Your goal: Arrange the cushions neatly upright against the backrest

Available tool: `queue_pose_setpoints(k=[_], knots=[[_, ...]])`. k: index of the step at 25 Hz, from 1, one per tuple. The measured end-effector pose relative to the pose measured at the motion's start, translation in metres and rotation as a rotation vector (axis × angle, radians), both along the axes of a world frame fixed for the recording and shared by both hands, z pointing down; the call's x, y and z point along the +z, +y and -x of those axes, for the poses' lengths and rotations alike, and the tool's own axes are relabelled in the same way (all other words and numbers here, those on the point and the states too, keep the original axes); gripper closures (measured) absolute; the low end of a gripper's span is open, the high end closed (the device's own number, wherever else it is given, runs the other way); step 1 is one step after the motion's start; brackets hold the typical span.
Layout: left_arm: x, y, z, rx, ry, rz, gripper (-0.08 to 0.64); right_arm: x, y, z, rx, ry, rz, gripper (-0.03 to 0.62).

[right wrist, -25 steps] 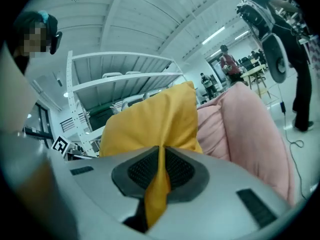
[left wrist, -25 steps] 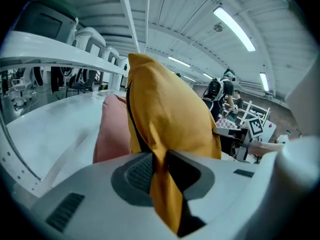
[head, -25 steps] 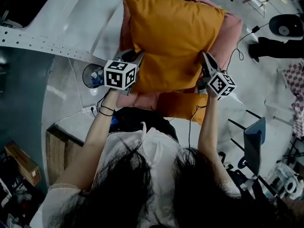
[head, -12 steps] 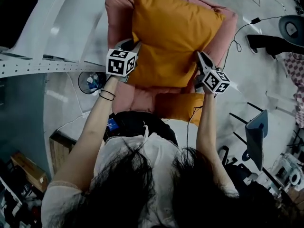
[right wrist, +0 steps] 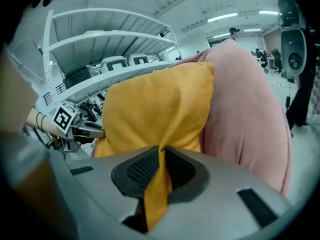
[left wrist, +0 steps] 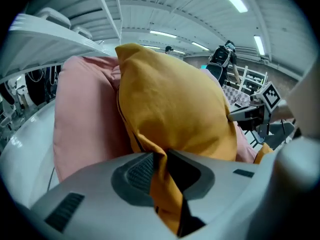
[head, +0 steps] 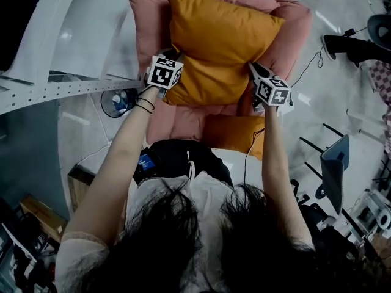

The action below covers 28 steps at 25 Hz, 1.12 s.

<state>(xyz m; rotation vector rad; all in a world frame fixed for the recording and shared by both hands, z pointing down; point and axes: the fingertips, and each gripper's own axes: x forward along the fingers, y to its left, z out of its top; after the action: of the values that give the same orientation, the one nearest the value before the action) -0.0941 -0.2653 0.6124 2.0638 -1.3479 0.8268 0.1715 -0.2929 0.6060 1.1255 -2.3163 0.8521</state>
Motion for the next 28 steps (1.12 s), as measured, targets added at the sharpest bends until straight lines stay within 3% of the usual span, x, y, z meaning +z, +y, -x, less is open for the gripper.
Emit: queue_pose_setpoints(k=[4, 10, 13, 16, 20, 22, 25, 28], knots=[[0.017, -0.006, 0.001, -0.039, 0.054, 0.027, 0.468, 0.014, -0.005, 0.002, -0.008, 0.059, 0.024, 0.535], [0.036, -0.010, 0.004, -0.047, 0.009, 0.062, 0.463, 0.026, -0.004, 0.005, 0.017, 0.116, 0.045, 0.535], [0.033, -0.012, 0.004, -0.061, 0.027, 0.060, 0.462, 0.023, -0.004, 0.005, 0.030, 0.156, 0.041, 0.535], [0.026, -0.006, 0.005, -0.111, 0.143, 0.067, 0.448, 0.016, 0.000, -0.001, 0.070, 0.164, 0.046, 0.525], [0.017, 0.016, 0.012, -0.240, 0.343, 0.115, 0.344, -0.001, 0.009, -0.011, 0.116, 0.143, 0.036, 0.471], [0.010, 0.030, 0.016, -0.209, 0.327, 0.103, 0.344, -0.012, 0.015, -0.012, 0.123, 0.120, 0.026, 0.434], [0.001, 0.059, 0.019, -0.106, 0.251, 0.082, 0.344, -0.032, 0.025, -0.010, 0.138, 0.084, 0.002, 0.430], [-0.012, 0.082, 0.017, -0.071, 0.279, 0.052, 0.344, -0.055, 0.041, -0.004, 0.149, 0.035, -0.025, 0.430]])
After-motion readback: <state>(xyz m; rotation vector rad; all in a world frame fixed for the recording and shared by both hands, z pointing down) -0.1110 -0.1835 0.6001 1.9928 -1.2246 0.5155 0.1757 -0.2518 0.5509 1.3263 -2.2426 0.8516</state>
